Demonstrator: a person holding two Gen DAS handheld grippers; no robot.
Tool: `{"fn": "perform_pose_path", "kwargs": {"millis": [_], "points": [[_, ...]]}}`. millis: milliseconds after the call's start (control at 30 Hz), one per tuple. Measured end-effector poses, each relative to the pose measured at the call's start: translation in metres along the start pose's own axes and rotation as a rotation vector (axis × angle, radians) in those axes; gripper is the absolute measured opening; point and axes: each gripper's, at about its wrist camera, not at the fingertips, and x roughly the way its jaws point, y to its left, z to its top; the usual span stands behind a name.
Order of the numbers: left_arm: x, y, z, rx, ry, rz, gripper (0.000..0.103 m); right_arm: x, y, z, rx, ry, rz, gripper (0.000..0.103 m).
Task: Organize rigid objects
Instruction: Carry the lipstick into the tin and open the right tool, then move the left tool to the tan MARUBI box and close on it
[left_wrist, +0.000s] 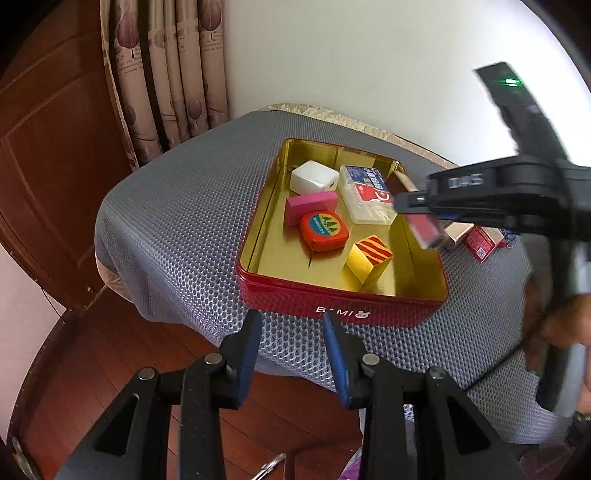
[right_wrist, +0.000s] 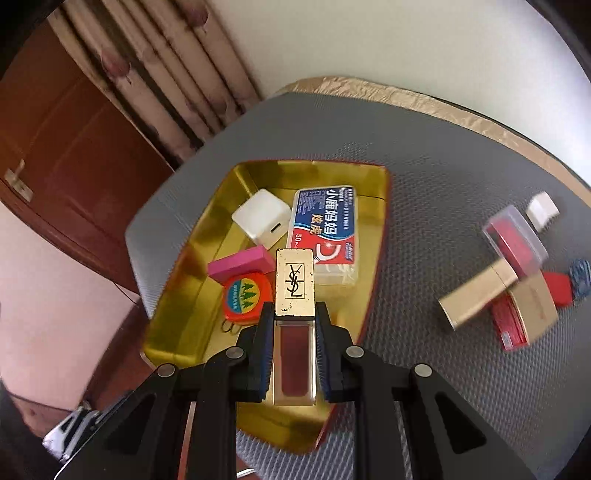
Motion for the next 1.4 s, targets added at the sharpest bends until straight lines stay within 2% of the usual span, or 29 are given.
{"fn": "perform_pose_path", "kwargs": {"millis": [300, 433, 533, 633, 700, 767, 833, 933, 1000, 1100, 1167, 1233, 1300, 1367, 1400], "points": [[0.006, -0.001, -0.001, 0.008, 0.02, -0.012, 0.035, 0.033, 0.007, 0.007, -0.097, 0.035, -0.095, 0.018], [0.007, -0.001, -0.001, 0.012, 0.027, -0.011, 0.035, 0.038, 0.006, 0.007, -0.101, 0.043, -0.1, 0.019], [0.007, 0.0, -0.001, 0.012, 0.026, -0.008, 0.035, 0.031, 0.006, 0.004, -0.104, 0.015, -0.112, 0.022], [0.005, 0.0, 0.0, 0.021, 0.022, 0.0, 0.035, 0.009, 0.0, -0.001, -0.081, -0.066, -0.076, 0.022], [0.004, -0.001, 0.0, 0.026, 0.018, 0.006, 0.035, -0.012, -0.01, -0.009, -0.059, -0.129, -0.082, 0.028], [0.002, -0.003, -0.001, 0.039, 0.011, 0.01, 0.035, -0.032, -0.031, -0.024, -0.014, -0.183, -0.089, 0.035], [0.001, -0.007, -0.002, 0.061, 0.004, 0.016, 0.035, -0.049, -0.057, -0.043, 0.034, -0.22, -0.141, 0.038], [-0.001, -0.015, -0.005, 0.1, 0.003, 0.009, 0.036, -0.064, -0.106, -0.081, 0.096, -0.221, -0.278, 0.048], [-0.002, -0.021, -0.007, 0.136, 0.004, -0.007, 0.036, -0.069, -0.141, -0.106, 0.128, -0.185, -0.377, 0.048], [-0.005, -0.036, -0.011, 0.188, 0.009, -0.075, 0.036, -0.082, -0.19, -0.139, 0.158, -0.152, -0.525, 0.054], [-0.009, -0.047, -0.013, 0.218, 0.027, -0.145, 0.036, -0.091, -0.215, -0.155, 0.17, -0.141, -0.583, 0.07], [-0.015, -0.063, -0.012, 0.252, 0.029, -0.191, 0.037, -0.101, -0.232, -0.165, 0.183, -0.159, -0.608, 0.082], [-0.019, -0.081, -0.006, 0.284, 0.037, -0.238, 0.044, -0.107, -0.244, -0.172, 0.197, -0.17, -0.615, 0.083], [-0.021, -0.104, 0.009, 0.282, 0.053, -0.299, 0.045, -0.111, -0.255, -0.178, 0.237, -0.189, -0.561, 0.086], [-0.02, -0.113, 0.014, 0.282, 0.056, -0.311, 0.052, -0.112, -0.258, -0.179, 0.252, -0.198, -0.542, 0.086]]}}
